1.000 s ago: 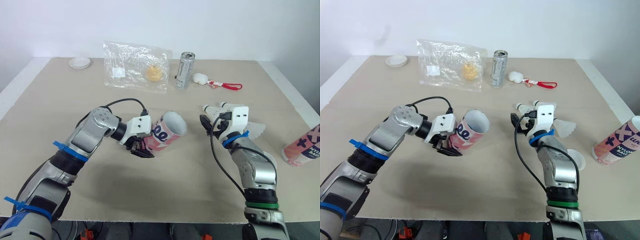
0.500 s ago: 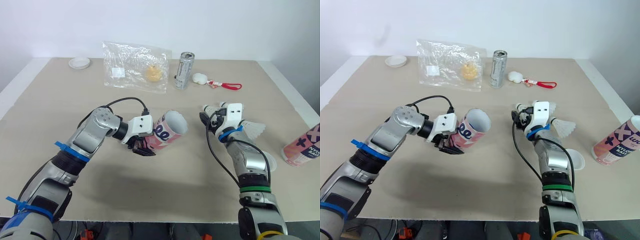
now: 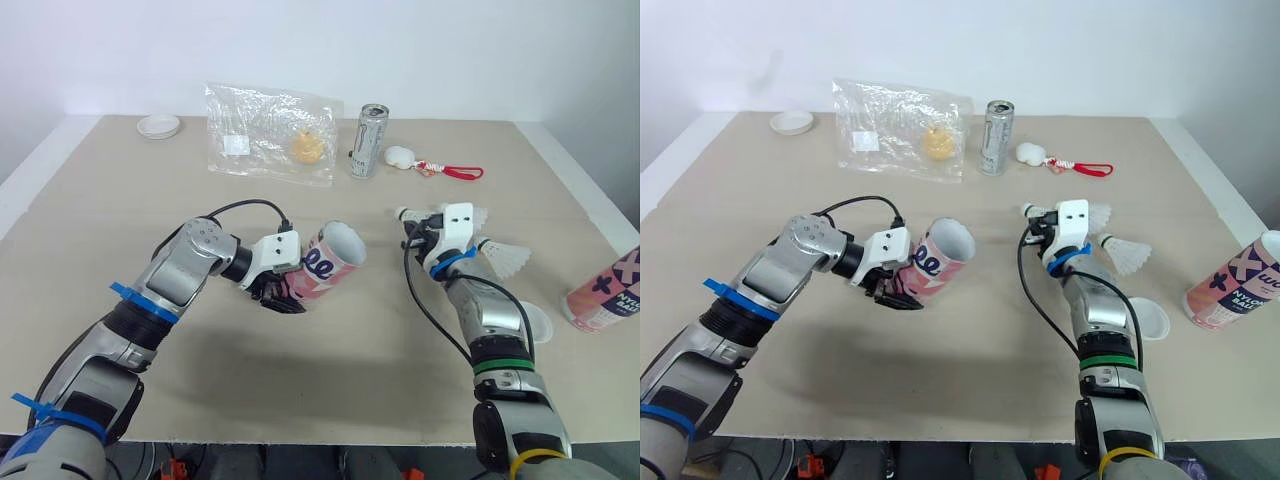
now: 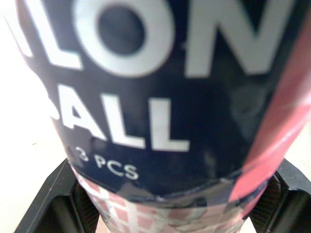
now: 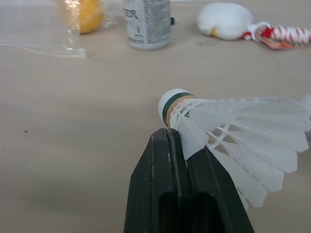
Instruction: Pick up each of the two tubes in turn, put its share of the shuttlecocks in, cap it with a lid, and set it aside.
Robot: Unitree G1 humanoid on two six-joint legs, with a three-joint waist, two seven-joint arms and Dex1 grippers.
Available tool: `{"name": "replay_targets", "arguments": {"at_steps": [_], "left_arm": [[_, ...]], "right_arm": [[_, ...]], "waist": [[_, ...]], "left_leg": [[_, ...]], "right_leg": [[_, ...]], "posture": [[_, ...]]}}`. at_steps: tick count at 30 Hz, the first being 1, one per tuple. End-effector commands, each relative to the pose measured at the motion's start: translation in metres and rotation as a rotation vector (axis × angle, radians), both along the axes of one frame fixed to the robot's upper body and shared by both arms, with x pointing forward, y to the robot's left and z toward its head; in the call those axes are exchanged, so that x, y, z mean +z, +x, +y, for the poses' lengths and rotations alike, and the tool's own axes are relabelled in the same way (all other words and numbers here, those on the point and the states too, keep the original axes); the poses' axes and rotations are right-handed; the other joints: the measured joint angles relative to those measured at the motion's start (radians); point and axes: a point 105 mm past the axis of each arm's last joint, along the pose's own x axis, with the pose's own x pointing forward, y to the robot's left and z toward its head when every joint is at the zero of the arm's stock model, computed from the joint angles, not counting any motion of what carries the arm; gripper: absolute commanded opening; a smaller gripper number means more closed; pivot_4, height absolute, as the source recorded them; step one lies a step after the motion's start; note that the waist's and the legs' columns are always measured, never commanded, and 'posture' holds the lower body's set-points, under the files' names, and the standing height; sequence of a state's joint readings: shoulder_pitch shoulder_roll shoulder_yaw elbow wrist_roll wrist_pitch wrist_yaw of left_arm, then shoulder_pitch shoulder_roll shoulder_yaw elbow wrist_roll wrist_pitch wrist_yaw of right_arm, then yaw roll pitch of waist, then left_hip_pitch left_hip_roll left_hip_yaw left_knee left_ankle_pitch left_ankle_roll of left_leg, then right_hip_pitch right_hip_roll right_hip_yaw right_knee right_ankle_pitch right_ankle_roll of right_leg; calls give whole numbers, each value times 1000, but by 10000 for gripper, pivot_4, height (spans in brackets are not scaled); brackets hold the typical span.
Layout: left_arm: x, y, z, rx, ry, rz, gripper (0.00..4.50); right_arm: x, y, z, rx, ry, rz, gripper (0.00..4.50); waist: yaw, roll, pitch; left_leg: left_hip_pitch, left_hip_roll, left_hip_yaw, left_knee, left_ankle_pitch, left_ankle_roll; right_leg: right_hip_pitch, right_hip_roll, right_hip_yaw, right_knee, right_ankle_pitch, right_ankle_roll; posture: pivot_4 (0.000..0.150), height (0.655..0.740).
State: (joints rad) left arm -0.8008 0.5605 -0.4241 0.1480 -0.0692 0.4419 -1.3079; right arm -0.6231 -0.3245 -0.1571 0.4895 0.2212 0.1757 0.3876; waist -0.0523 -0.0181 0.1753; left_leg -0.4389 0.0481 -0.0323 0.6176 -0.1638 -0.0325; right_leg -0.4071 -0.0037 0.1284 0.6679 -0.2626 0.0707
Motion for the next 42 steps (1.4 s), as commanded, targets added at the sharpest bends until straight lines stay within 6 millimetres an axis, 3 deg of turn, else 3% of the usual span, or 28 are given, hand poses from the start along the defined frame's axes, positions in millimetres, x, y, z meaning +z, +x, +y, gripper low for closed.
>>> {"name": "replay_targets", "arguments": {"at_steps": [1,5,12,17,23,38,40,41,42], "left_arm": [[3,3,0,-6,7,-20,33442],[1,4,1,-6,20,-10,33442],[-2,6,0,-25,37,-32,33442],[0,7,-3,-33,29,-36,33442],[3,9,-1,-34,33,-34,33442],[8,7,-5,-31,8,-36,33442],[9,7,-4,-28,6,-36,33442],[9,7,-4,-25,5,-37,33442],[9,7,-4,-24,4,-37,33442]], "right_arm": [[42,-7,2,62,-103,-153,481],[69,-26,12,194,-246,-270,481],[130,-85,33,533,-425,-482,481],[146,-123,49,766,-566,-536,481],[137,-143,59,936,-803,-520,481],[116,-132,81,1077,-941,-516,481],[117,-131,82,1085,-943,-521,8064],[118,-131,83,1089,-937,-524,9309],[119,-131,84,1092,-930,-527,15094]], "waist": [[0,0,0],[1,0,0],[3,1,0],[4,1,0],[4,1,0],[5,1,1],[5,1,1],[5,1,1],[5,1,1]], "left_leg": [[0,0,0,0,0,0],[0,0,0,0,0,0],[1,0,0,0,0,0],[1,0,-1,1,0,0],[1,0,0,3,0,0],[0,0,0,3,0,0],[0,0,0,3,0,0],[0,0,0,3,0,0],[0,0,0,3,0,0]], "right_leg": [[0,0,0,0,0,0],[0,0,0,0,0,0],[1,0,0,0,-1,2],[2,0,-1,0,-1,3],[2,0,0,0,0,4],[1,0,0,0,0,3],[1,0,0,0,0,3],[1,0,0,0,0,3],[1,0,0,0,0,3]], "posture": [[1500,7400],[1500,7400],[1500,7400],[1500,7400],[1500,7400],[1500,7400],[1500,7400],[1500,7400],[1500,7400]]}}
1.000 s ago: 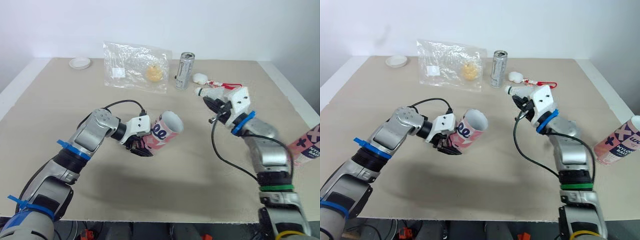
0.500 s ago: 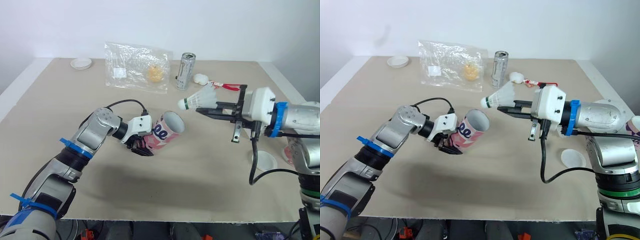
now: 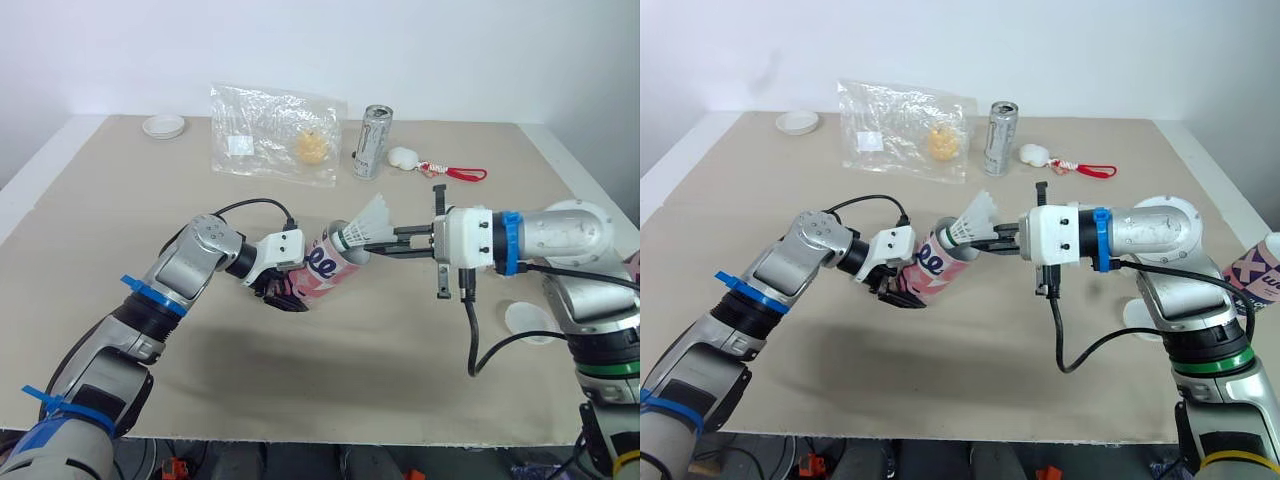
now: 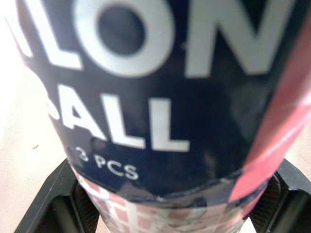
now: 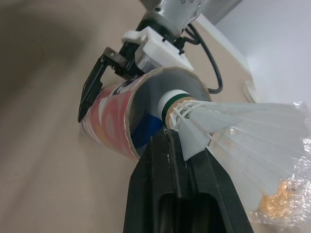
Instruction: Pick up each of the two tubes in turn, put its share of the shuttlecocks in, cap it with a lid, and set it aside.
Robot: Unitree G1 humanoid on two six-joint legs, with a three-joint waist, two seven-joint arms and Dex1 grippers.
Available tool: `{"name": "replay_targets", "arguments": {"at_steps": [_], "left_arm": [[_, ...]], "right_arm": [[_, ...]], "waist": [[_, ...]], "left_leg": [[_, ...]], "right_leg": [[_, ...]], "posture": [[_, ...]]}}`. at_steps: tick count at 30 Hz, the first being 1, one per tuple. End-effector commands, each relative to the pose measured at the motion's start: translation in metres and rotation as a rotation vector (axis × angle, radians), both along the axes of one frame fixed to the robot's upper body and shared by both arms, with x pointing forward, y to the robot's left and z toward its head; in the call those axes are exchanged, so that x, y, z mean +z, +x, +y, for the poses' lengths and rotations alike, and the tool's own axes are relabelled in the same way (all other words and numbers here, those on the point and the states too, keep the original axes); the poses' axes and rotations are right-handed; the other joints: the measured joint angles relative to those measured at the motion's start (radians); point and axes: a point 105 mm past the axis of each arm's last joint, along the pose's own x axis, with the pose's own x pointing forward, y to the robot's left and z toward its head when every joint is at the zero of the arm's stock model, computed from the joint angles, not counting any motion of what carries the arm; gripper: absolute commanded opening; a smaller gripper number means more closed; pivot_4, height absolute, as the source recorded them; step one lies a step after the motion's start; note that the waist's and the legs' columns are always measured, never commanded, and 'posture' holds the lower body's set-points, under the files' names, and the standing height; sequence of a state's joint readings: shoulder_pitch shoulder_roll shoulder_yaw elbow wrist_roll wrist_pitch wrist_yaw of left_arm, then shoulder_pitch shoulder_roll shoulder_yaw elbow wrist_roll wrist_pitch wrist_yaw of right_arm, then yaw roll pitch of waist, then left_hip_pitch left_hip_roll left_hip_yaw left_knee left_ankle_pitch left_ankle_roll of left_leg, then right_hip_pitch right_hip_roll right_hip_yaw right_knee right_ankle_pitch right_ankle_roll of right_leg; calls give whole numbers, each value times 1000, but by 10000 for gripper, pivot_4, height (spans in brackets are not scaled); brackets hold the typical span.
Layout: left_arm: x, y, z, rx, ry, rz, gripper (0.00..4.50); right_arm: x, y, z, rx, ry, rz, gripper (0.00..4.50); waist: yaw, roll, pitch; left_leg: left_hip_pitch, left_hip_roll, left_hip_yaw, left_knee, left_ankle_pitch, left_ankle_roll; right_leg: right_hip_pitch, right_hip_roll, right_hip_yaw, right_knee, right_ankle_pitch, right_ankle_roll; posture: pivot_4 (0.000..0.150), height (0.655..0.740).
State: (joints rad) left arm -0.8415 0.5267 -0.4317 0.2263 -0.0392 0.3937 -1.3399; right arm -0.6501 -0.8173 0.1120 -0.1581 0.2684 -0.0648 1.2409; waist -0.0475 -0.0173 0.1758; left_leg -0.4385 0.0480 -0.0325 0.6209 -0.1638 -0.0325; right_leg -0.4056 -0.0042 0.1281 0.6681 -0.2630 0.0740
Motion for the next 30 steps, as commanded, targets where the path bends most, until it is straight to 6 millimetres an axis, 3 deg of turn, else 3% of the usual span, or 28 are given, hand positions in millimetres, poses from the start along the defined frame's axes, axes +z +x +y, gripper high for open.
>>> {"name": "replay_targets", "arguments": {"at_steps": [1,6,7,12,14,17,19,30], "left_arm": [[9,1,1,8,-12,-35,33442],[10,2,3,17,-11,-35,33442],[10,3,4,19,-10,-35,33442],[8,3,6,24,-4,-35,33442],[8,4,6,23,-3,-36,33442],[8,4,3,15,-4,-38,33442],[8,4,3,10,-1,-40,33442],[9,4,-4,-8,-9,-47,33442]], "right_arm": [[14,-2,4,31,19,-45,18442],[26,-5,1,21,102,-14,43023],[29,-5,-1,9,134,3,44077],[39,8,-44,-255,464,186,44077],[31,13,-68,-397,577,249,44077],[2,21,-123,-740,736,295,44077],[-5,22,-145,-897,858,310,44077],[-44,-6,-176,-1169,934,383,44077]], "waist": [[0,0,0],[0,0,0],[0,0,0],[3,0,0],[3,0,0],[5,-1,0],[3,0,0],[0,1,-1]], "left_leg": [[0,0,0,0,0,0],[0,0,0,0,0,0],[0,0,0,0,0,0],[-1,0,-1,0,0,0],[-1,0,-1,0,0,0],[-1,0,-2,0,0,0],[-1,-1,-2,0,0,0],[1,-1,-1,2,1,1]], "right_leg": [[0,0,0,0,0,0],[0,0,0,0,0,0],[0,0,0,0,0,0],[1,0,-1,0,2,-5],[1,-1,-1,0,3,-6],[1,-1,-2,0,2,-6],[0,-1,-1,1,2,-6],[0,0,0,6,0,-1]], "posture": [[1500,7400],[1500,7400],[1500,7400],[1500,7400],[1500,7400],[1500,7400],[1500,7400],[1500,7400]]}}
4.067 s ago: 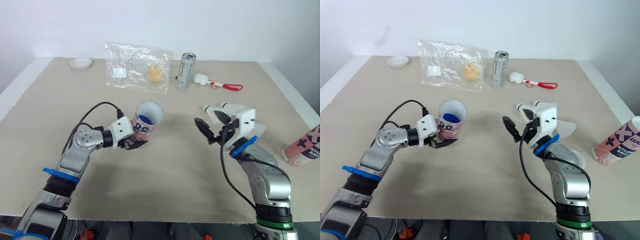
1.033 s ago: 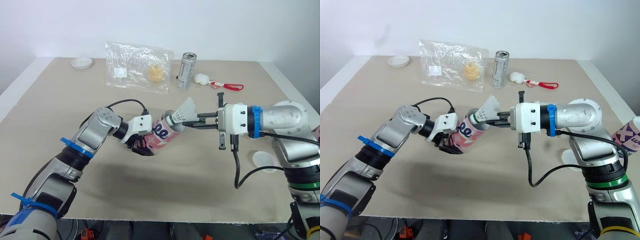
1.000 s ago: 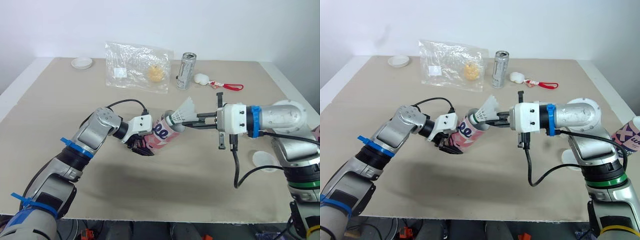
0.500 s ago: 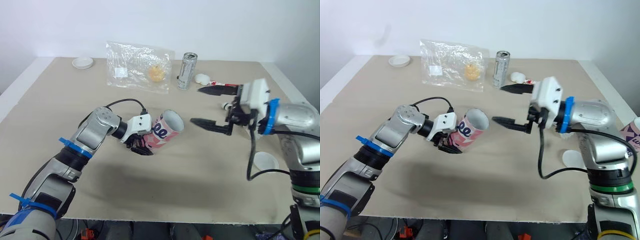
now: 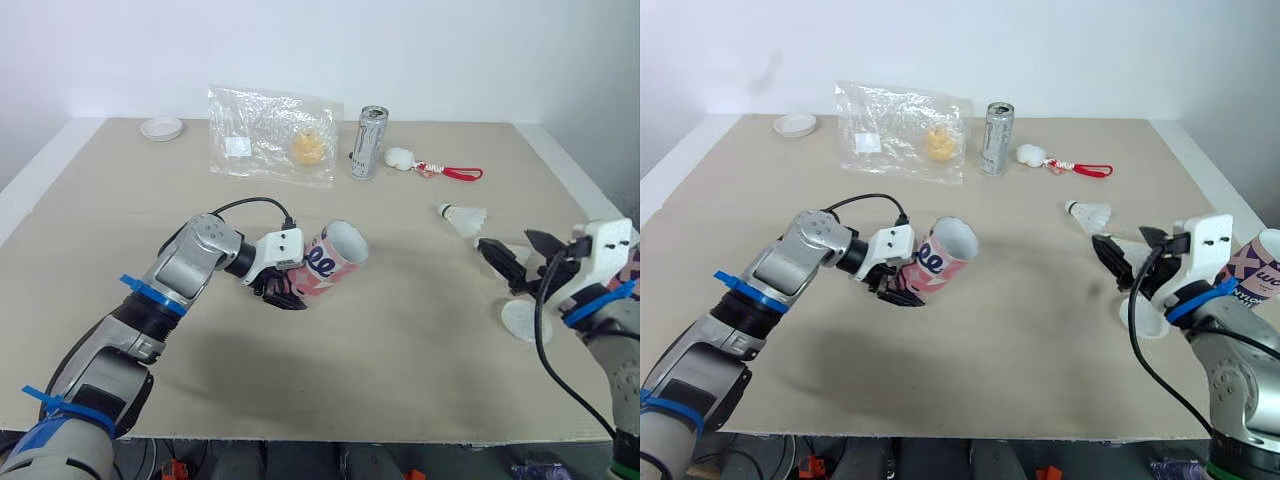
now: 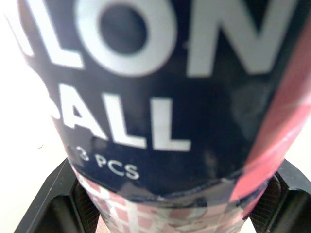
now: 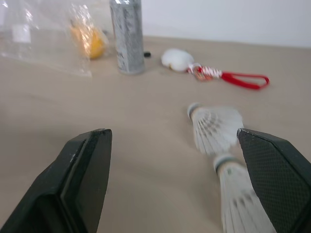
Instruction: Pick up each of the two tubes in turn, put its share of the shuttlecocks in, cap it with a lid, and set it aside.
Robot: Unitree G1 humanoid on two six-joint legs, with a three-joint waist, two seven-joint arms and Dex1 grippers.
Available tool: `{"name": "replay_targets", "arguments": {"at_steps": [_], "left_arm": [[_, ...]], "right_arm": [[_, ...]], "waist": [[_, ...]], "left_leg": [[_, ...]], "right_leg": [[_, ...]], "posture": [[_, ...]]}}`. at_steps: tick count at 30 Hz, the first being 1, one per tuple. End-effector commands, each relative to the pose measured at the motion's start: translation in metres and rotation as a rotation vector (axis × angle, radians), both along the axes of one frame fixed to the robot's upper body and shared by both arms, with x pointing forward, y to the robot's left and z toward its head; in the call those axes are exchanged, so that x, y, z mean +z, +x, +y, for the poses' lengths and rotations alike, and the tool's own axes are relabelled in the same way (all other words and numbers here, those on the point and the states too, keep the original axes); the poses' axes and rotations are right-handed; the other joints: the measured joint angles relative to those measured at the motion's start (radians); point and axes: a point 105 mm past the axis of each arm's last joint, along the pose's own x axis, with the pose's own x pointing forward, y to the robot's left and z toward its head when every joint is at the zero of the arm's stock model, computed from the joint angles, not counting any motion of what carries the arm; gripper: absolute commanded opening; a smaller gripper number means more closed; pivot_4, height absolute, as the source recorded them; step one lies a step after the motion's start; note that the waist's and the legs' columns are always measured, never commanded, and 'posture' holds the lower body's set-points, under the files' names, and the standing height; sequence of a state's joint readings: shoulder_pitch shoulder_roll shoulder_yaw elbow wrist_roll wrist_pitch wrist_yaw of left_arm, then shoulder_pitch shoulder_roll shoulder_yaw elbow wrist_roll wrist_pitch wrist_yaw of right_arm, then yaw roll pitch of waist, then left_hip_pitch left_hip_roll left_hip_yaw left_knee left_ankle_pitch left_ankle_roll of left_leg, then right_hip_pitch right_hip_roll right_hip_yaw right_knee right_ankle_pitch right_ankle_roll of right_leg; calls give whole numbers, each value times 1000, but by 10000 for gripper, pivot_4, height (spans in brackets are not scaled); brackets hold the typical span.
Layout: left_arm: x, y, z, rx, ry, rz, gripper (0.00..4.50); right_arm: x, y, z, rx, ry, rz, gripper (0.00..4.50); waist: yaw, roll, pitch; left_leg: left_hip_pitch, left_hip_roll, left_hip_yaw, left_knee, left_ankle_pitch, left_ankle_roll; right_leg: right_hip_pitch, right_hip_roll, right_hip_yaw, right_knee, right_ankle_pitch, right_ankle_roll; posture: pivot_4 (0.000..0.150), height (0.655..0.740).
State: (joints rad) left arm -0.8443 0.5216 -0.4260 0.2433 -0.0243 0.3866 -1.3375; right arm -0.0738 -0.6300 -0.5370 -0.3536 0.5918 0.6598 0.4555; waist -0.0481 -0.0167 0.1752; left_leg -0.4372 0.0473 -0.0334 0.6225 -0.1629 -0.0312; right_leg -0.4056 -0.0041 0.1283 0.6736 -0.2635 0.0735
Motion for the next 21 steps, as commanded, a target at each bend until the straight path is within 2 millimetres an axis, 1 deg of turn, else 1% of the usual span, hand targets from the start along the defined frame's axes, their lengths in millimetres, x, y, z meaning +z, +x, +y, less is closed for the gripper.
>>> {"name": "replay_targets", "arguments": {"at_steps": [1,5,13,17,21], "left_arm": [[10,1,-6,-23,-17,-41,33442],[10,1,-9,-28,-21,-41,33442],[11,0,-13,-37,-20,-38,33442],[12,0,-16,-37,-19,-42,33442],[15,1,-17,-32,-29,-50,33442]], "right_arm": [[2,-8,-8,-38,-2,-8,44077],[-11,-6,-16,-80,-7,24,44077],[-25,10,-14,-68,21,47,44077],[-35,19,-13,-54,31,73,44077],[-38,27,-13,-53,41,73,44077]], "waist": [[0,0,0],[0,0,0],[0,0,0],[0,0,0],[0,0,0]], "left_leg": [[0,0,0,0,0,0],[0,0,0,0,0,0],[0,0,0,0,0,0],[0,0,0,0,0,0],[0,0,0,-1,0,0]], "right_leg": [[0,0,0,0,0,0],[0,0,0,0,0,0],[0,0,0,0,0,0],[0,0,0,0,0,0],[0,0,0,0,-1,0]], "posture": [[1500,7400],[1500,7400],[1500,7400],[1500,7400],[1500,7400]]}}
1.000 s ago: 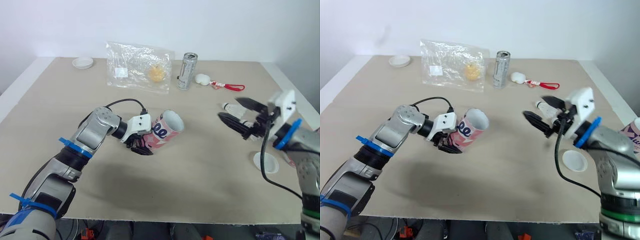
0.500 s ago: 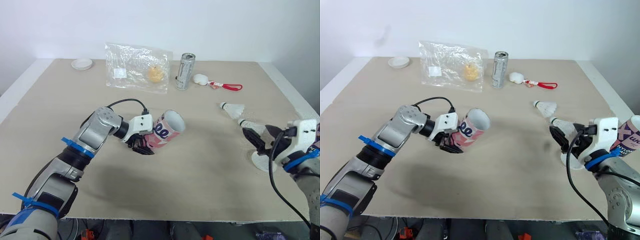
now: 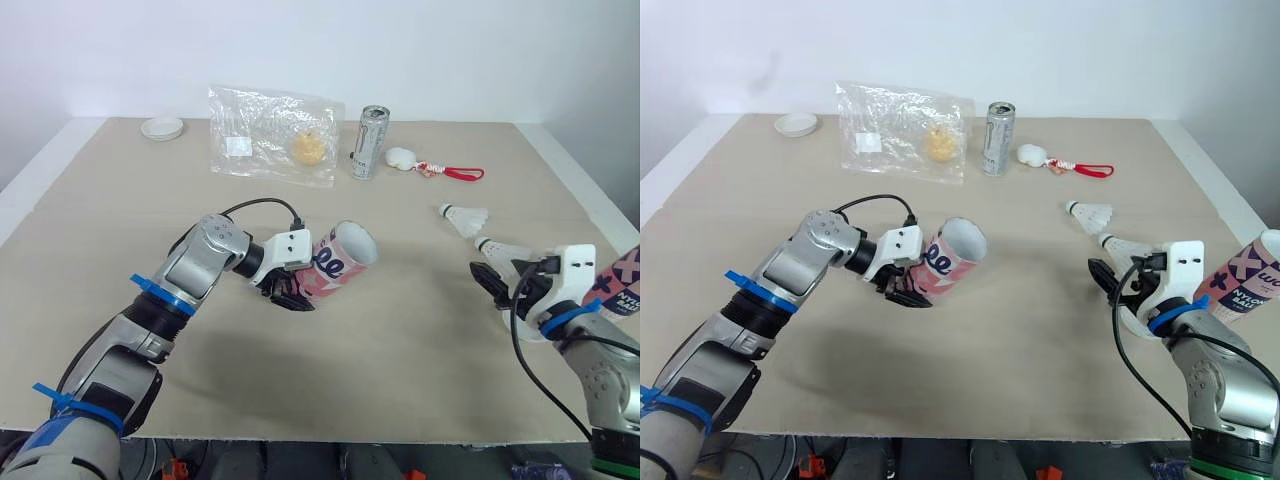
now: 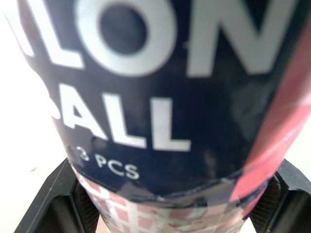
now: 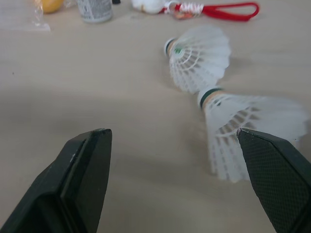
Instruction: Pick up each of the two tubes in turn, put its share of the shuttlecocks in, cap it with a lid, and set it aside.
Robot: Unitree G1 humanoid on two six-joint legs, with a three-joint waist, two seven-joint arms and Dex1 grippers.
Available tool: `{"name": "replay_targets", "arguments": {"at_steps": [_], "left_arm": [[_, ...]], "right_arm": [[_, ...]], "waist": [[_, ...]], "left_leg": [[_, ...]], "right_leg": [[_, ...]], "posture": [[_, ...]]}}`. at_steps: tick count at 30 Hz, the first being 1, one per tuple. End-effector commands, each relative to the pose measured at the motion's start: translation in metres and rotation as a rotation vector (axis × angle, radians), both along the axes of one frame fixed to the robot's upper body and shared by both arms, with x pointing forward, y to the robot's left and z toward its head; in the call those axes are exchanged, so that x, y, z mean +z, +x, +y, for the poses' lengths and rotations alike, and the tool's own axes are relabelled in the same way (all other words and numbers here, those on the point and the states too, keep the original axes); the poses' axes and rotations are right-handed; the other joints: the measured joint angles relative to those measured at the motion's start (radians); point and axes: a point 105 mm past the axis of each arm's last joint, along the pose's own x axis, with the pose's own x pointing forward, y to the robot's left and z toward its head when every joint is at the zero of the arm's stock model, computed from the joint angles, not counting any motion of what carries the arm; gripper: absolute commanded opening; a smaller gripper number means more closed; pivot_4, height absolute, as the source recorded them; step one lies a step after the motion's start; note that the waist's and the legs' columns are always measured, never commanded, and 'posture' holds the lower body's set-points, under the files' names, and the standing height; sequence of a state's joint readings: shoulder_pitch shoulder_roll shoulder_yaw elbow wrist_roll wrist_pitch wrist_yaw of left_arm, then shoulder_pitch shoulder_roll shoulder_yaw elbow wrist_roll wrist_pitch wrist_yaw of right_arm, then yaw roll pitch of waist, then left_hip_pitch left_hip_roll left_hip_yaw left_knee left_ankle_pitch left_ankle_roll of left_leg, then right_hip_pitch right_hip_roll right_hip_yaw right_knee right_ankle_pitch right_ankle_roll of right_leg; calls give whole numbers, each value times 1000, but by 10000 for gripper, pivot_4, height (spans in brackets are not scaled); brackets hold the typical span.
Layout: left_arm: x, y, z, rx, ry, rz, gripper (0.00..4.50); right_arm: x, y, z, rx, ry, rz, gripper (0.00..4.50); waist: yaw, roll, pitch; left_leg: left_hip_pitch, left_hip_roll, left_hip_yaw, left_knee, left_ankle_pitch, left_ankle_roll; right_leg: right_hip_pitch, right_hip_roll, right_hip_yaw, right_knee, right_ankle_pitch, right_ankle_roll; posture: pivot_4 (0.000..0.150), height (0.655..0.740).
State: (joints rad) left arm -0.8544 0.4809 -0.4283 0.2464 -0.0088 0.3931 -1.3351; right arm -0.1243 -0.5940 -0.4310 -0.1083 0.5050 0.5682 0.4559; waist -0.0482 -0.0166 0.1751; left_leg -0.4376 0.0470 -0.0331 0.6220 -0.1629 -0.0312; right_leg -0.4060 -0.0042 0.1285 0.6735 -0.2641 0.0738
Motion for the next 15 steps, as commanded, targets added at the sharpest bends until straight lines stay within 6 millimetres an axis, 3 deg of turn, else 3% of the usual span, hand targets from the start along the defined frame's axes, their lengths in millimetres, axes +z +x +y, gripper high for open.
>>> {"name": "replay_targets", "arguments": {"at_steps": [1,15], "left_arm": [[14,2,-5,-12,-18,-49,33442],[13,1,-5,-9,-16,-58,33442]], "right_arm": [[10,7,-2,0,-10,-50,44077],[-5,29,-8,-15,21,-37,44077]], "waist": [[0,0,0],[0,0,0]], "left_leg": [[0,0,0,0,0,0],[0,0,0,0,0,0]], "right_leg": [[0,0,0,0,0,0],[0,0,0,0,0,0]], "posture": [[1500,7400],[1500,7400]]}}
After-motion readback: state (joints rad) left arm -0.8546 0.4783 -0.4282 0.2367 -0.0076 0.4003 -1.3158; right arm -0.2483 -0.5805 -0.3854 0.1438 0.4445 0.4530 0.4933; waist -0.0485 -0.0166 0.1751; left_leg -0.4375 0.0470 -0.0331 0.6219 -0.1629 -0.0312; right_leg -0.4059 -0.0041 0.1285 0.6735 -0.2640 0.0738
